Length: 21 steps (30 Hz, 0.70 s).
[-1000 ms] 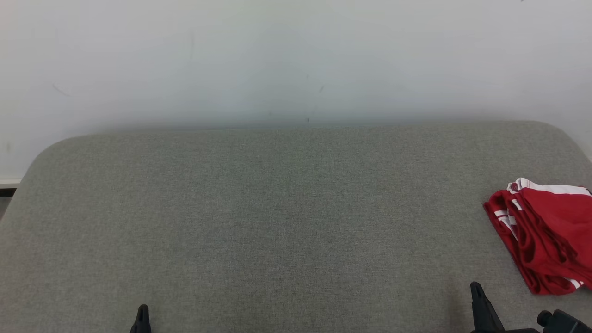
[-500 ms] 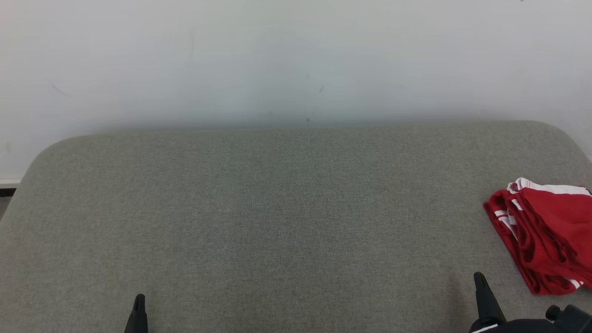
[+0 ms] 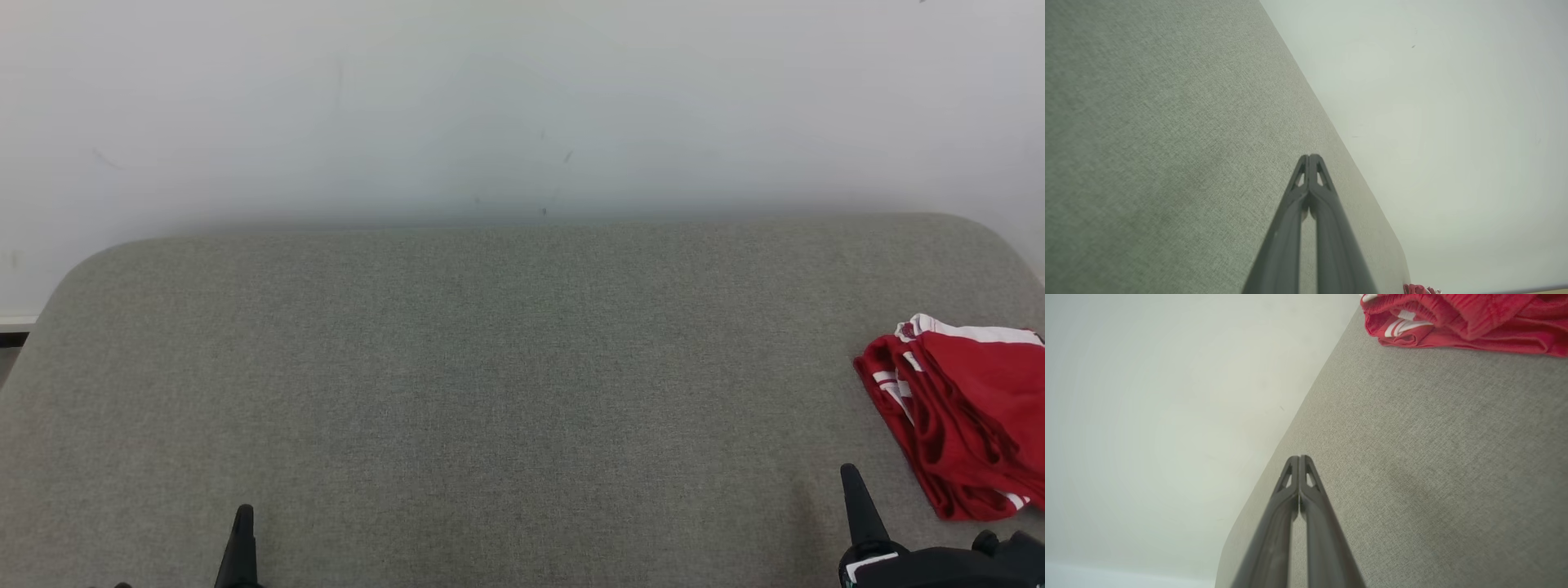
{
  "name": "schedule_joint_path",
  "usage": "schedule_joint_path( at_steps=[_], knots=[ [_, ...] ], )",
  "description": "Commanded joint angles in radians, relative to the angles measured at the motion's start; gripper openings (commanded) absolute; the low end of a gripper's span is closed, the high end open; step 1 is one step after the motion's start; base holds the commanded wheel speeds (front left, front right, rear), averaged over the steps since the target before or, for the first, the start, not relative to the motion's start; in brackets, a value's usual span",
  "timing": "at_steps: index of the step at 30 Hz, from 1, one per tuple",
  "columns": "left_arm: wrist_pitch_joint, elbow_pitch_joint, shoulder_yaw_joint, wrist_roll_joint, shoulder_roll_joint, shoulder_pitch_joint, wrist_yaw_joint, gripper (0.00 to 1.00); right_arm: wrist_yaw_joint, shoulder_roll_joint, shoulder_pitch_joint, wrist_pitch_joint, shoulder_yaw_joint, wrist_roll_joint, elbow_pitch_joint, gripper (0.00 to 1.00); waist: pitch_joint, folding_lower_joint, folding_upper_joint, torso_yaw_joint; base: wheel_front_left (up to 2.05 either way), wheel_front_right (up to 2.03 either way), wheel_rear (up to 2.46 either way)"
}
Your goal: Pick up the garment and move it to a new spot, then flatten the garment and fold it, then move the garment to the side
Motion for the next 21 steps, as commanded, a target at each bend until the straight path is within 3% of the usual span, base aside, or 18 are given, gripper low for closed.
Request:
schedule_joint_path(
  at_steps=[1, 21],
  knots=[
    [0.007, -0.013, 0.006, -0.027, 0.001, -0.024, 0.001, 0.00, 0.000, -0.001, -0.018, 0.006, -0.005, 0.032, -0.013, 0.00, 0.019, 0.0002, -0.0003, 0.002, 0.00, 0.00, 0.00],
    [0.055, -0.025, 0.021, -0.204, -0.002, -0.050, 0.001, 0.00, 0.000, -0.001, -0.048, 0.043, -0.020, 0.215, -0.018, 0.00, 0.024, 0.0002, -0.0003, 0.003, 0.00, 0.00, 0.00]
  ],
)
